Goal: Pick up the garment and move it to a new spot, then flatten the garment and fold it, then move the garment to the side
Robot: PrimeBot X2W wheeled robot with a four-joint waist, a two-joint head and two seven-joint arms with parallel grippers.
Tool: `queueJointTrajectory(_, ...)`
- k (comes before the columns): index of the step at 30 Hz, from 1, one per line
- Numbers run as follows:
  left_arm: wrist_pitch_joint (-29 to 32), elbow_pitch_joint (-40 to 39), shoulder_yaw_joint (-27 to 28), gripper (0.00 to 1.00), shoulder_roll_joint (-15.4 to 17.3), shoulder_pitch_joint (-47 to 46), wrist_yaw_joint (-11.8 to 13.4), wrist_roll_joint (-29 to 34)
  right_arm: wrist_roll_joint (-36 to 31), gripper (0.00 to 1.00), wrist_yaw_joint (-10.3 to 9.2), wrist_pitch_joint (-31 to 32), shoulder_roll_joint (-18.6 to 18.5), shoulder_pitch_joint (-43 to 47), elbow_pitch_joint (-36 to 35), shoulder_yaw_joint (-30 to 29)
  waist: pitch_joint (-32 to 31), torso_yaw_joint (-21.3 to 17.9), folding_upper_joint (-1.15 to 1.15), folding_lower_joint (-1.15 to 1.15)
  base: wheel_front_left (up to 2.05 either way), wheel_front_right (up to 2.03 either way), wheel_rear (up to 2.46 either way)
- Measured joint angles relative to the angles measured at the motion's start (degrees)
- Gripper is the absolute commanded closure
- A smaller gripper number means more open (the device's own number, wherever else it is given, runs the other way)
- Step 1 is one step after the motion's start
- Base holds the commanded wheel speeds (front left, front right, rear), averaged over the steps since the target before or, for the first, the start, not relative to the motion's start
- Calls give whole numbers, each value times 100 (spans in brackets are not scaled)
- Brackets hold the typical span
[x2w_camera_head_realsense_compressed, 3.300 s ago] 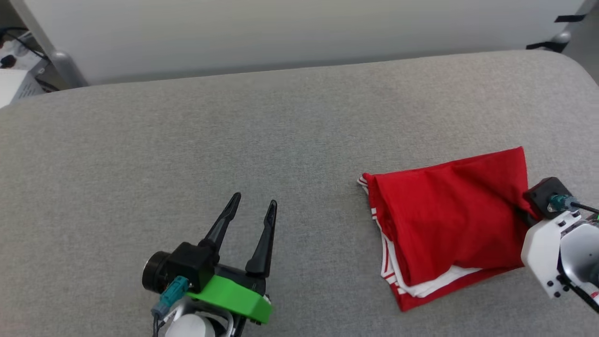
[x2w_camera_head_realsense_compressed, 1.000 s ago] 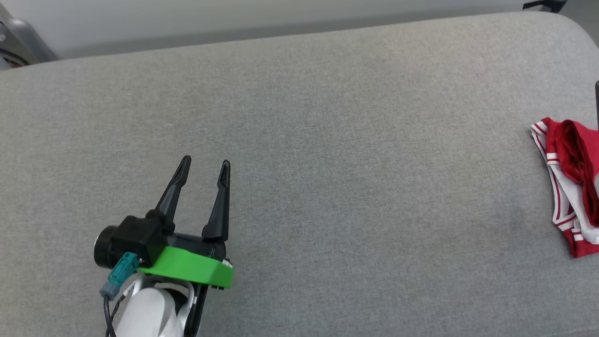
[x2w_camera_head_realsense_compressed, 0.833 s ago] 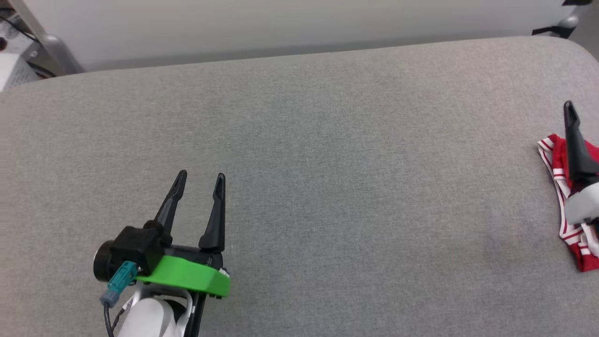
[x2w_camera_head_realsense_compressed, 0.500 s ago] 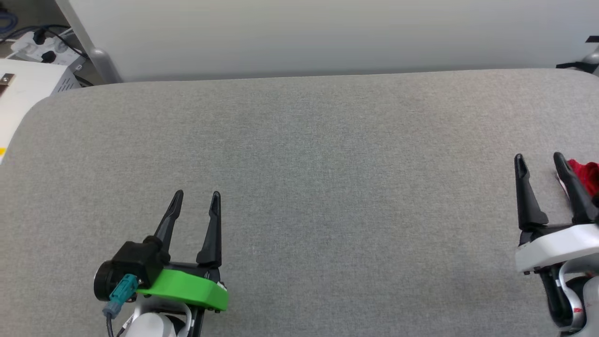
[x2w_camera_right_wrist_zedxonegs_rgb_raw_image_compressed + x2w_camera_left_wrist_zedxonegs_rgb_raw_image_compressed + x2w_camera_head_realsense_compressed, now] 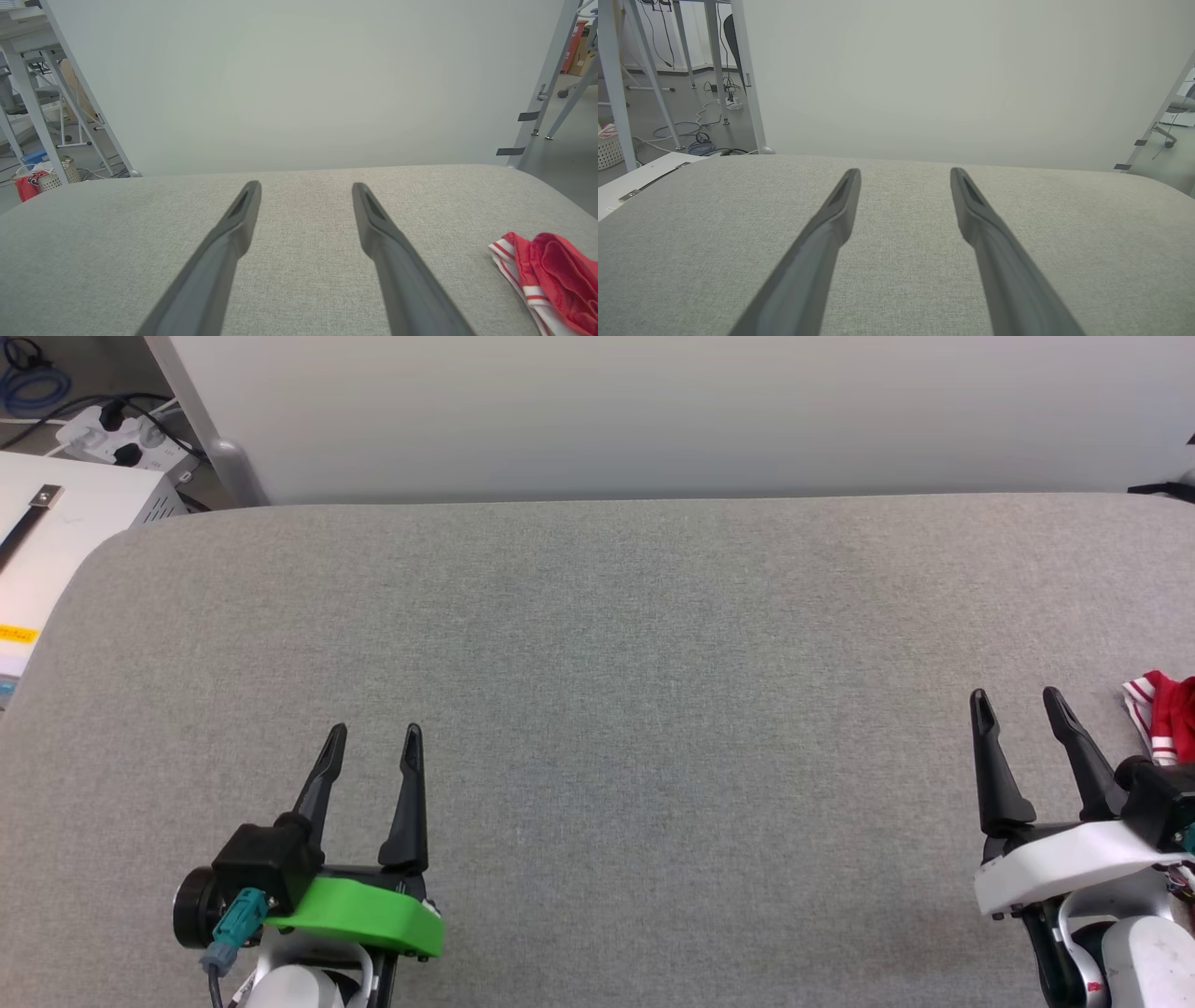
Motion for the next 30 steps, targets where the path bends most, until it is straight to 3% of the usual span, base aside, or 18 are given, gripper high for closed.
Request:
queueJointTrajectory(18,0,-132,112,0,-90,26,-112,5,5,0,0,-26,-2,-2,140,34,38,-49,0,0,0,0,0)
queueJointTrajectory(19,8,-127,110,100,-89,21,-111,5,5,100,0,-23,-2,-2,138,33,39,-49,0,0,0,0,0)
queueJointTrajectory(30,80,-132,112,100,-87,20,-97,11,-29,100,0,13,10,-1,129,31,6,-49,0,0,0,0,0)
